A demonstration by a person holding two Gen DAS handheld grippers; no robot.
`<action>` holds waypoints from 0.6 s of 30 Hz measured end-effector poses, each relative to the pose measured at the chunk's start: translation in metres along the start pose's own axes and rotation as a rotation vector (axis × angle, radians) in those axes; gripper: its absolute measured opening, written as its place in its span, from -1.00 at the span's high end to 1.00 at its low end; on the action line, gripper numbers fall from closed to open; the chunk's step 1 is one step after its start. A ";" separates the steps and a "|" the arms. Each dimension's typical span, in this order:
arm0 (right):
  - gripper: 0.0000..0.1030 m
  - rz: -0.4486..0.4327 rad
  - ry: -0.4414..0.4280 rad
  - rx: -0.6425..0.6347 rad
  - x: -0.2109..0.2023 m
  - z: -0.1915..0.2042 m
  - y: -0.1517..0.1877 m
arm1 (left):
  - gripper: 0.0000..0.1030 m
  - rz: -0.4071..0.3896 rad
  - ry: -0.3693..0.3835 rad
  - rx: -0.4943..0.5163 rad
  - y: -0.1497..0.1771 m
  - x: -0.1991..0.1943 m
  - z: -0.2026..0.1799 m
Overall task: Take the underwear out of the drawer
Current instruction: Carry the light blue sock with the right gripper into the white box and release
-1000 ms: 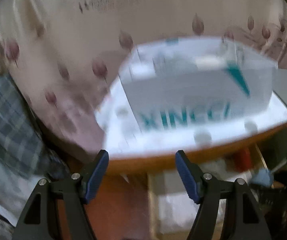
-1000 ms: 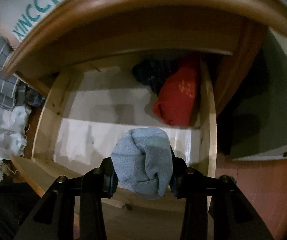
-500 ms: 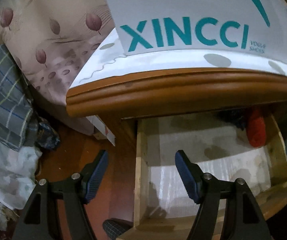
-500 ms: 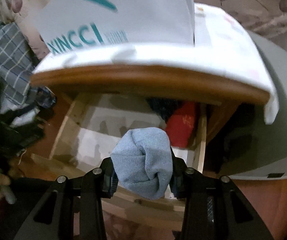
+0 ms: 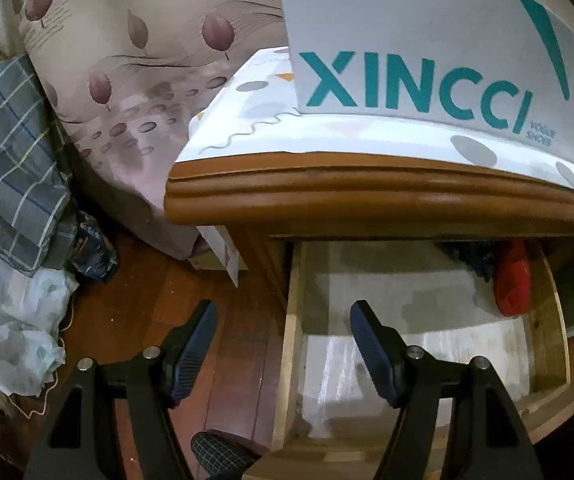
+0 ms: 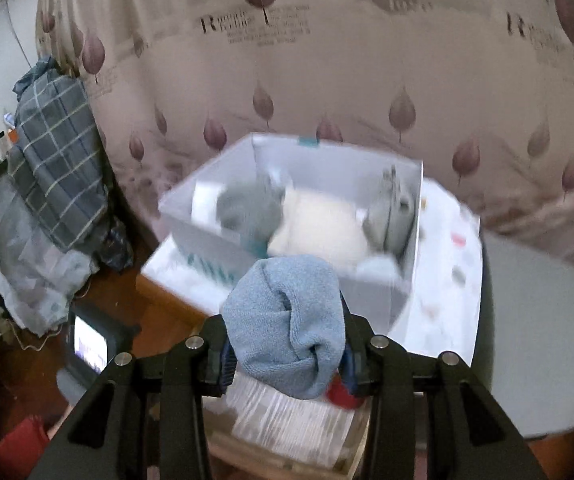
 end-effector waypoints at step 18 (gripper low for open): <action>0.24 0.156 0.326 -0.095 0.147 -0.007 -0.060 | -0.37 0.011 0.028 -0.018 -0.004 0.002 0.003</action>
Point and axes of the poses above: each gripper's, at about its wrist camera, not at the fingertips, and x roughly the way its jaws point, z to its left, y to its underside, the point moved 3 cm from there along x, roughly the way its jaws point, and after that the axes turned 13 degrees about x, right-handed, at the moved point
